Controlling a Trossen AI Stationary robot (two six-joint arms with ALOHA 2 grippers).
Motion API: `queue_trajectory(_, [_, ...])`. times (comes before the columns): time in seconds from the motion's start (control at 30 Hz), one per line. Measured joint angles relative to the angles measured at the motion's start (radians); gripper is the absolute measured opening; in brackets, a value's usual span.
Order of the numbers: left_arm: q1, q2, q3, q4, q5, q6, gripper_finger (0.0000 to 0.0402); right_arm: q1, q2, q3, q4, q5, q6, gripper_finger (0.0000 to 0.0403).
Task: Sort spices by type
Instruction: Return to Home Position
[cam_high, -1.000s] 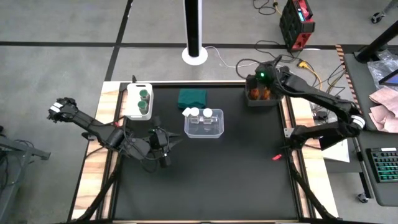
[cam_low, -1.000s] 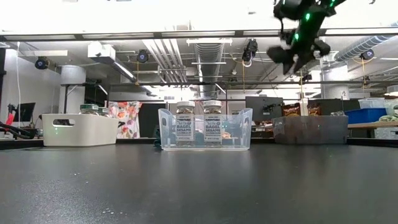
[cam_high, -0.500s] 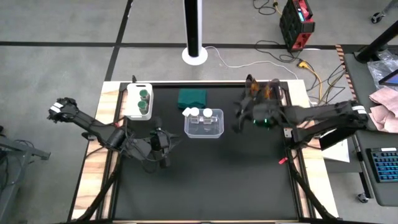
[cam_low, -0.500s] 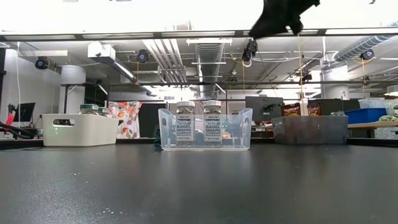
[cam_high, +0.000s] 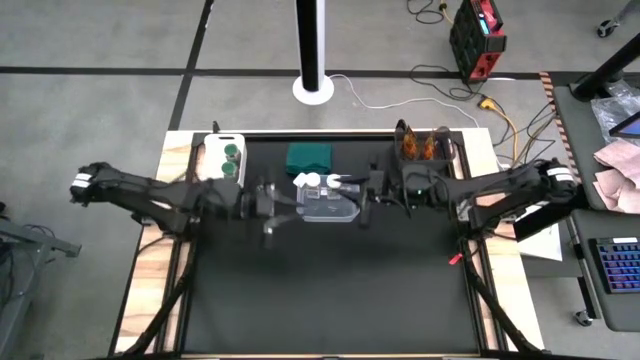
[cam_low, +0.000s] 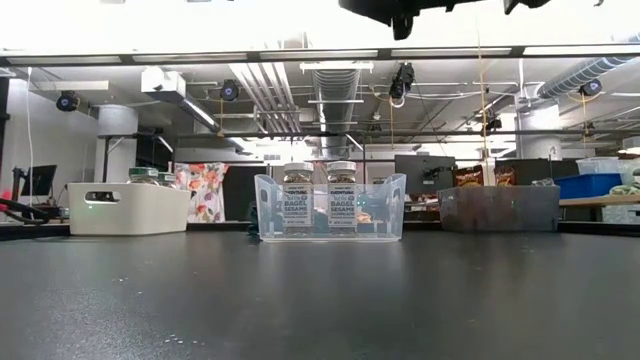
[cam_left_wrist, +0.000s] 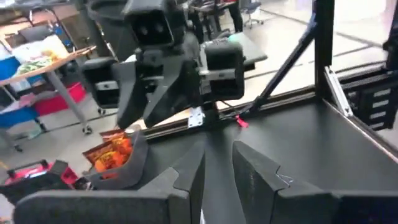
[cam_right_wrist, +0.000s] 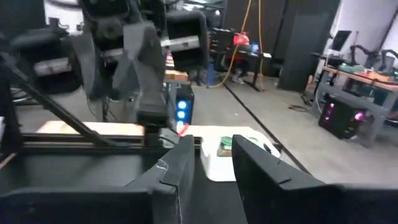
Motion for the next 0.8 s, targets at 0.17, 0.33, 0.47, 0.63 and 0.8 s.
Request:
queue_trajectory(0.17, [0.078, -0.119, -0.030, -0.091, 0.143, -0.021, 0.0066, -0.075, -0.047, -0.023, -0.021, -0.093, 0.007, 0.0089])
queue_trajectory(0.33, [0.083, -0.296, -0.144, -0.072, 0.147, -0.032, 0.0066, -0.087, -0.111, -0.087, -0.040, -0.103, -0.007, 0.0079])
queue_trajectory(0.47, [0.083, -0.454, -0.288, 0.023, 0.146, -0.044, 0.0066, -0.090, -0.181, -0.149, -0.037, -0.107, -0.015, 0.0073])
queue_trajectory(0.63, [0.083, -0.659, -0.424, 0.018, 0.070, -0.078, 0.0066, -0.098, -0.297, -0.235, -0.037, -0.106, -0.018, 0.0066])
queue_trajectory(0.8, [0.083, -0.856, -0.535, 0.014, 0.061, -0.085, 0.0066, -0.098, -0.434, -0.350, -0.033, -0.106, -0.018, 0.0064])
